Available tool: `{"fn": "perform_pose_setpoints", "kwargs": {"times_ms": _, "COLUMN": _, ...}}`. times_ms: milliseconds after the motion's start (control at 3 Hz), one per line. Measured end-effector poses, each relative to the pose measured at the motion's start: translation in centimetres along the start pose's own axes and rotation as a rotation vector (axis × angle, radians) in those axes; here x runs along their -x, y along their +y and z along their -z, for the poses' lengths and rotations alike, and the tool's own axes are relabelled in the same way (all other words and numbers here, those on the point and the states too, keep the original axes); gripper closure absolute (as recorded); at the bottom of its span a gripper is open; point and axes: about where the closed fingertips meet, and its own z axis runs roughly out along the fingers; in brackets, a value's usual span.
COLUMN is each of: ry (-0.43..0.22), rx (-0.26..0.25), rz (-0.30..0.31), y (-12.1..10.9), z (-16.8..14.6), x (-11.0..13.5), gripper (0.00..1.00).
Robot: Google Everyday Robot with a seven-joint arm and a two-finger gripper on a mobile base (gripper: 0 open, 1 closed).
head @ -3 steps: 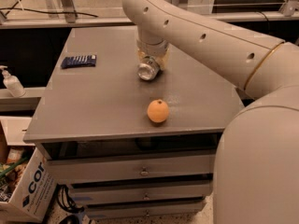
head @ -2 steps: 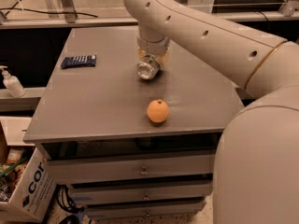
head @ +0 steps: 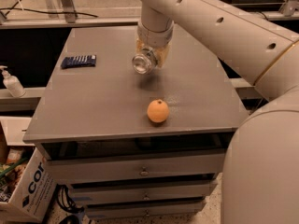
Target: Pick 7up can
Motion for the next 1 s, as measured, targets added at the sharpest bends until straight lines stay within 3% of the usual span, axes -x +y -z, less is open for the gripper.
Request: {"fn": "perform_pose_setpoints", "kwargs": {"times_ms": 1000, "ry": -0.219, "rx": -0.154, "rz": -0.029, "y": -3.4, "z": 6.2, "x": 5.0, "gripper": 1.00}}
